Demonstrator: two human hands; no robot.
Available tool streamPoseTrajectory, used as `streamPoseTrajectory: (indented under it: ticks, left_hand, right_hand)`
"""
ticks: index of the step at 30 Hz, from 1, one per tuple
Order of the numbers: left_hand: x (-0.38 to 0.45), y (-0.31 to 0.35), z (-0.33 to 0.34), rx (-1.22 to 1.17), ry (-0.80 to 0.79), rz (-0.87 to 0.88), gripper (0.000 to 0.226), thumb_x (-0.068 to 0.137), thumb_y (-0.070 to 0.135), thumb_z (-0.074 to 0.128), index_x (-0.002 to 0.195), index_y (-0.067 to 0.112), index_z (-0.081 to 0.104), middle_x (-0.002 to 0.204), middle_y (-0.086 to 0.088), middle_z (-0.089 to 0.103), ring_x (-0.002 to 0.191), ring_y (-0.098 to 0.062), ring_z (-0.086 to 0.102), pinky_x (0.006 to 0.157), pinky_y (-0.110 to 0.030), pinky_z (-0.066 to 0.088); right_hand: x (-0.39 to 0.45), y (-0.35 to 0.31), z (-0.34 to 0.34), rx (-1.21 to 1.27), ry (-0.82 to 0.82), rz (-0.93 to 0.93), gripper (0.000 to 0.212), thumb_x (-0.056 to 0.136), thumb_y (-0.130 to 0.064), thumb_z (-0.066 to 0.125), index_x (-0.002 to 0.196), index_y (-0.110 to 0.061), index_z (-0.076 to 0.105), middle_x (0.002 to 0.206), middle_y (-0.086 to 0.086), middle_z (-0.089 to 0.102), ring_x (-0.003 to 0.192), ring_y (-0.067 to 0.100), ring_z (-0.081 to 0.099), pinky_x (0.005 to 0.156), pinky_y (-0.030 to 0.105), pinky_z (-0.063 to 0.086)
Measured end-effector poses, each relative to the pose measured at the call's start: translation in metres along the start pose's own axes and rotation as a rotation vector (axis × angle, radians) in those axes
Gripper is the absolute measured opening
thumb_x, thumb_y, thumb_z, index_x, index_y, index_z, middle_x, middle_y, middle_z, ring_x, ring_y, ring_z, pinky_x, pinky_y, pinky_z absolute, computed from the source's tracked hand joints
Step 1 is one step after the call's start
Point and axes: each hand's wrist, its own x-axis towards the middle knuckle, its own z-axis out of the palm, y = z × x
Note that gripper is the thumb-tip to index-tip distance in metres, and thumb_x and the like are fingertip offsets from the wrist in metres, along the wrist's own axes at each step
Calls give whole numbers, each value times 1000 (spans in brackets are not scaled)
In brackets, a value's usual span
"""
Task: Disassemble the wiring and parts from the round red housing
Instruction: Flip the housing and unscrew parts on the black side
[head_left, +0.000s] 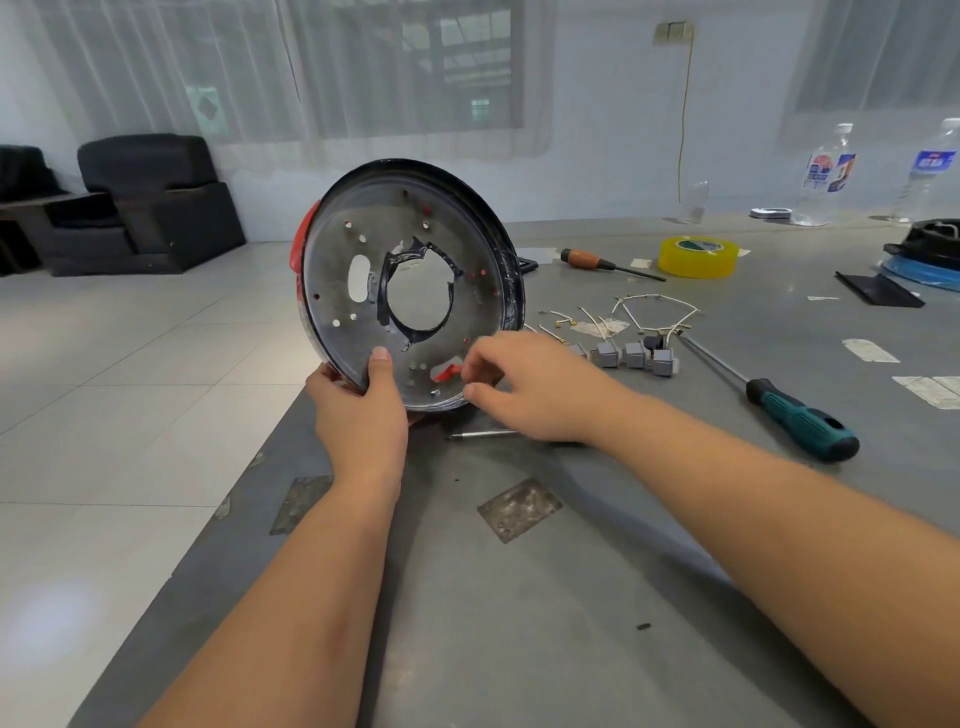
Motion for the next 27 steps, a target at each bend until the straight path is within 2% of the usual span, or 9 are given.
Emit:
streamPoseTrajectory:
  ticks: [3,7,14,19,23,27]
  left_hand:
    - [-2,3,0,-20,-9,-3,58,83,56,66,125,20,49,103,14,64,108,-28,69,100,-54,57]
    - [-3,5,0,-35,-19,-9,62,78,59,64,124,21,49,103,12,66,106,-26,70,98,-54,57]
    - [-2,3,-1,-31,0,-11,51,88,52,67,124,21,49,102,11,65,104,-25,70,99,-56,57]
    - [-3,2,0,9,9,17,43,96,46,69,124,18,50,101,12,65,102,-23,68,99,-55,56]
    - [-4,3,0,24,6,16,41,97,45,69,123,19,50,101,11,65,104,-26,69,97,-55,57]
    - [-5,4,0,65,24,18,36,99,45,67,119,22,47,99,13,64,102,-25,68,98,-53,56]
  right_hand:
    - [19,-13,21,-72,68,76,19,95,-44,58,95,-26,62,99,-5,66,104,23,61,91,40,46]
    - [32,-17,44,-79,112,197,29,90,-56,57,82,-28,60,100,-9,70,102,20,62,82,38,33]
    - [34,-23,51,-54,181,231,16,88,-40,57,74,-31,54,85,-8,68,94,21,63,81,37,28]
    - [31,-24,52,-11,188,275,19,85,-38,56,70,-29,52,85,-7,68,91,21,61,81,37,30]
    - [30,-26,52,-36,201,273,17,85,-38,57,73,-26,55,86,-4,69,90,24,62,84,39,36]
    - [30,-31,49,-85,211,238,16,86,-34,56,74,-23,51,82,0,65,82,29,60,73,38,38]
